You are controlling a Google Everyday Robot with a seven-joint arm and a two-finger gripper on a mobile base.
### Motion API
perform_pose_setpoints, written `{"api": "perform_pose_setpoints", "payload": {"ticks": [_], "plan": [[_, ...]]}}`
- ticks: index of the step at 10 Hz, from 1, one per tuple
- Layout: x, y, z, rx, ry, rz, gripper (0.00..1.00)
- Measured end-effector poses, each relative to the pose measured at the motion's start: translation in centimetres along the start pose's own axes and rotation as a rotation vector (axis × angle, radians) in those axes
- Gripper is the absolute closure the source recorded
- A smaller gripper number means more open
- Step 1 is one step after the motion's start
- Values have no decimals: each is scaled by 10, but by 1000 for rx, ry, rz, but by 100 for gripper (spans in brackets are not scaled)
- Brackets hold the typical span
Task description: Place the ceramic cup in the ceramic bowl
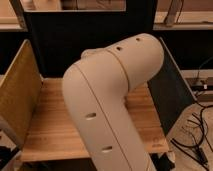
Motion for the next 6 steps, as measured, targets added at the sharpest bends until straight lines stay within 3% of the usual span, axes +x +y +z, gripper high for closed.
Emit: {"api": "perform_pose_setpoints", "payload": {"ticks": [2, 6], "plan": [[-6, -6, 6, -25, 8, 7, 29], [-12, -22, 7, -43, 4, 26, 27]]}}
